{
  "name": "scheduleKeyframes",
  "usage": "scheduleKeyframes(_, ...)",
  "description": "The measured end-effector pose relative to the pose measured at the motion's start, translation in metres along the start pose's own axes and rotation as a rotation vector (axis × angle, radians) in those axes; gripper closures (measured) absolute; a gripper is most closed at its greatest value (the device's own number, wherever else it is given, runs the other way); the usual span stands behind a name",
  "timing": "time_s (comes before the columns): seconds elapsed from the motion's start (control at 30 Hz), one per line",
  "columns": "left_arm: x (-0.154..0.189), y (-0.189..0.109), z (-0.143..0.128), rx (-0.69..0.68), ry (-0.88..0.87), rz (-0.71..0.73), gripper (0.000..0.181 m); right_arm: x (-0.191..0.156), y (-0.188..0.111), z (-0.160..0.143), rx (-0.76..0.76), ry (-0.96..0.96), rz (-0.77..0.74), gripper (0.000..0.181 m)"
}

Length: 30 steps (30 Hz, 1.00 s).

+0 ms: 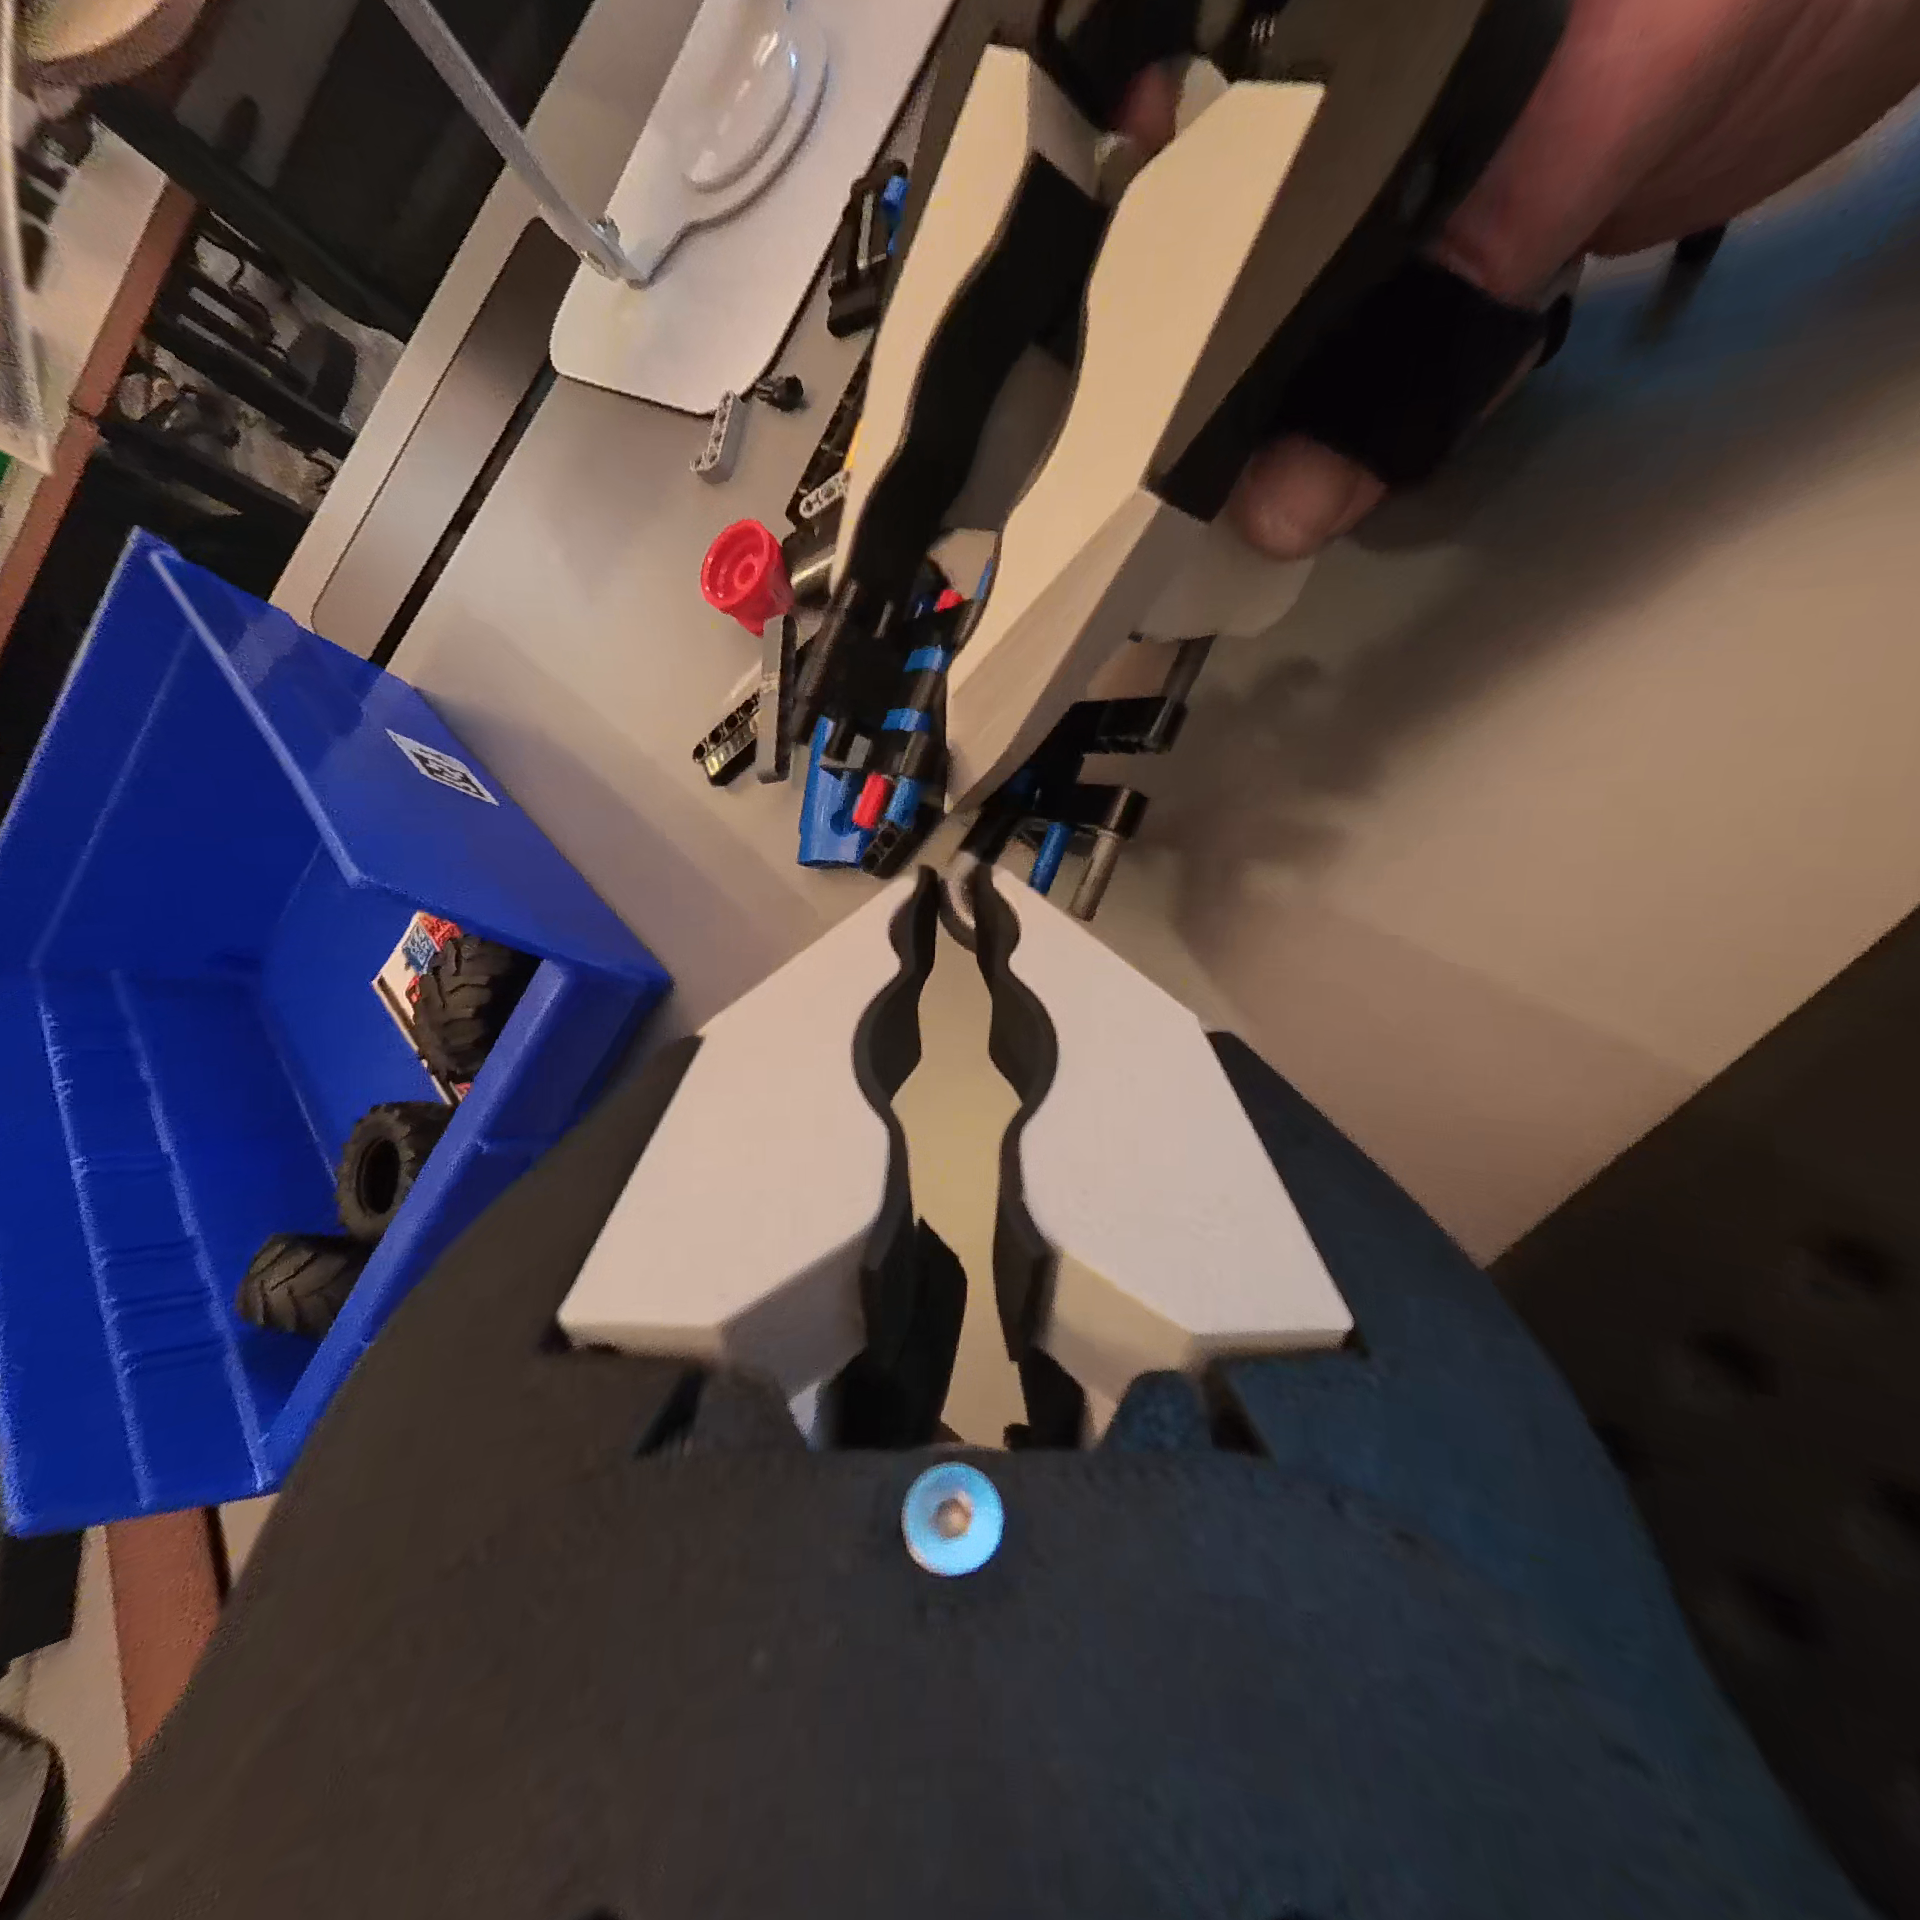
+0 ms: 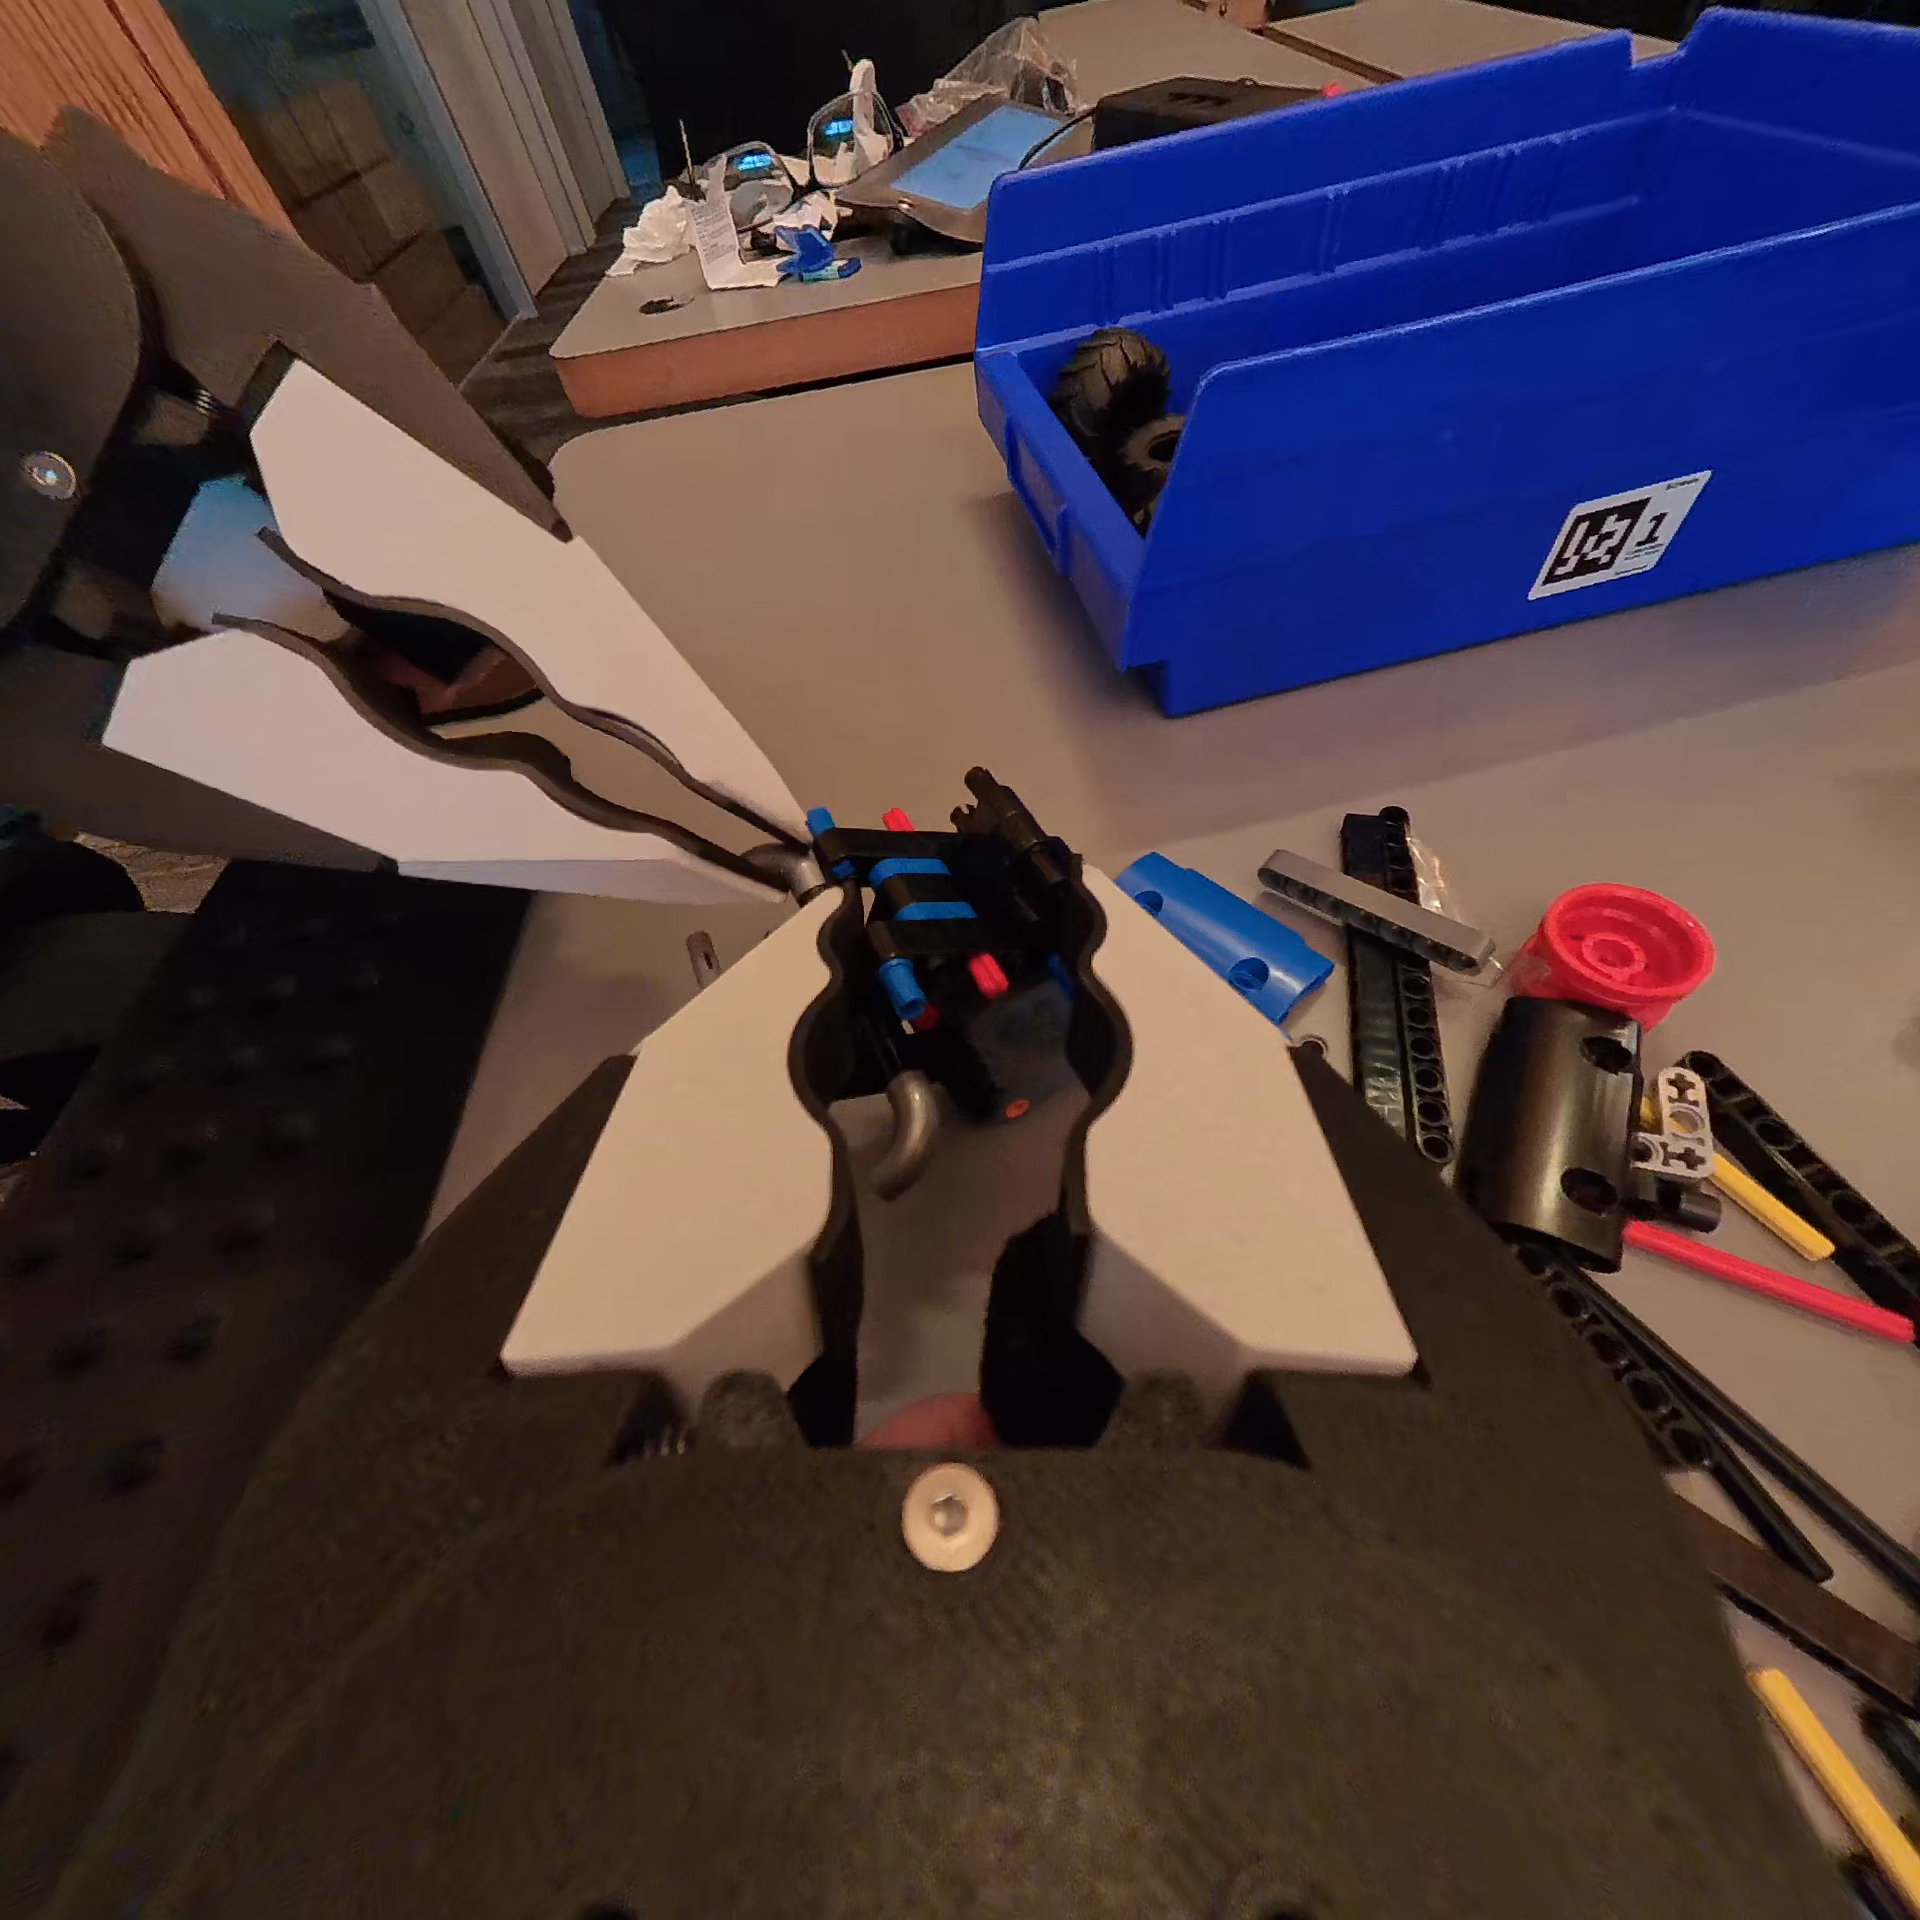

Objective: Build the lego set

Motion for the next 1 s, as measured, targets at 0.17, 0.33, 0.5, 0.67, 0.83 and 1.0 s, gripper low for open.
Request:
scheduleKeyframes(0.17,0.0029,0.0002,-0.0045,0.02,-0.03,-0.009,0.177,-0.0006,-0.0002,0.0001,0.0,-0.003,-0.001,0.144)
scheduleKeyframes(0.33,0.0012,0.0012,-0.0046,0.034,-0.064,-0.032,0.177,0.0,-0.0002,0.0,0.001,-0.001,-0.005,0.144)
scheduleKeyframes(0.5,0.0032,0.0065,-0.0062,0.052,-0.093,-0.054,0.177,0.0005,0.0001,-0.0001,0.002,0.001,-0.005,0.144)
scheduleKeyframes(0.67,0.0028,0.007,-0.0043,0.068,-0.102,-0.061,0.177,0.0001,0.0002,-0.0001,0.002,0.003,-0.006,0.144)
scheduleKeyframes(0.83,0.0018,0.0084,-0.0037,0.091,-0.1,-0.093,0.177,0.001,0.0006,-0.0002,0.002,0.005,0.0,0.144)
scheduleKeyframes(1.0,-0.0019,0.0081,-0.008,0.131,-0.135,-0.186,0.175,-0.0015,-0.0008,-0.0005,0.0,-0.014,0.007,0.143)
Point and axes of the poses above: each gripper's, where its closed fingertips meet, y out along the fingers, z out of its top, x = y × z across the jaws, the point moved 7 cm from there along -y, back along the fingers, and after that the axes turned 12 degrees about -x, right-handed, at the moved point
